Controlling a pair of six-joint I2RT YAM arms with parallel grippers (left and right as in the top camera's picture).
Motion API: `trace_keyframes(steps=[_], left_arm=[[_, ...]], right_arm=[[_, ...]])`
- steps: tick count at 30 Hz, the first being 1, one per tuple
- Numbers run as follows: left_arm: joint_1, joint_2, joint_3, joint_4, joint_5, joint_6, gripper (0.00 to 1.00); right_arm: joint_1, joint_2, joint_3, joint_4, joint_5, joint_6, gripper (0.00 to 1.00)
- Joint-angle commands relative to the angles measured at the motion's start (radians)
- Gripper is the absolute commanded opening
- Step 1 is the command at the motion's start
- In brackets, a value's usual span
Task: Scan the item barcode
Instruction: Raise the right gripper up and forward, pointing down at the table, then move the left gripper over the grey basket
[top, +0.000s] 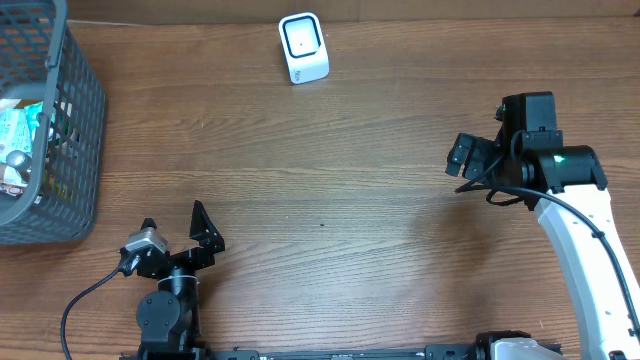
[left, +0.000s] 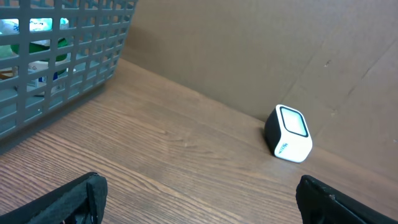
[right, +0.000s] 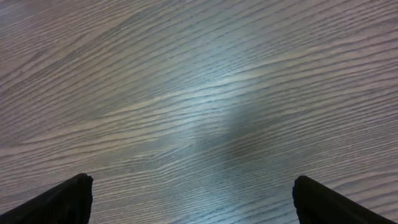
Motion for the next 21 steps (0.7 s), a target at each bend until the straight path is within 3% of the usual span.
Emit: trace_keyframes(steps=[1, 7, 11, 17, 21], left_arm=[[0.002, -0.011, -0.003, 0.001, 0.0, 0.031, 0.99], [0.002, -0.011, -0.001, 0.019, -0.026, 0.04, 1.0], [0.002, -0.011, 0.08, -0.005, 0.114, 0.219, 1.0], [0.002, 0.037, 0.402, -0.162, 0.108, 0.219, 1.0], [0.002, 0.174, 0.698, -0.365, 0.11, 0.219, 1.0]], right_arm=[[-0.002, -0.006, 0.021, 0.002, 0.01, -0.006, 1.0], [-0.002, -0.006, 0.021, 0.002, 0.01, -0.006, 1.0], [-0.002, -0.006, 0.021, 0.002, 0.01, -0.006, 1.0], [-0.002, -0.006, 0.021, 0.002, 0.01, -0.006, 1.0], [-0.002, -0.006, 0.021, 0.002, 0.01, -0.006, 1.0]])
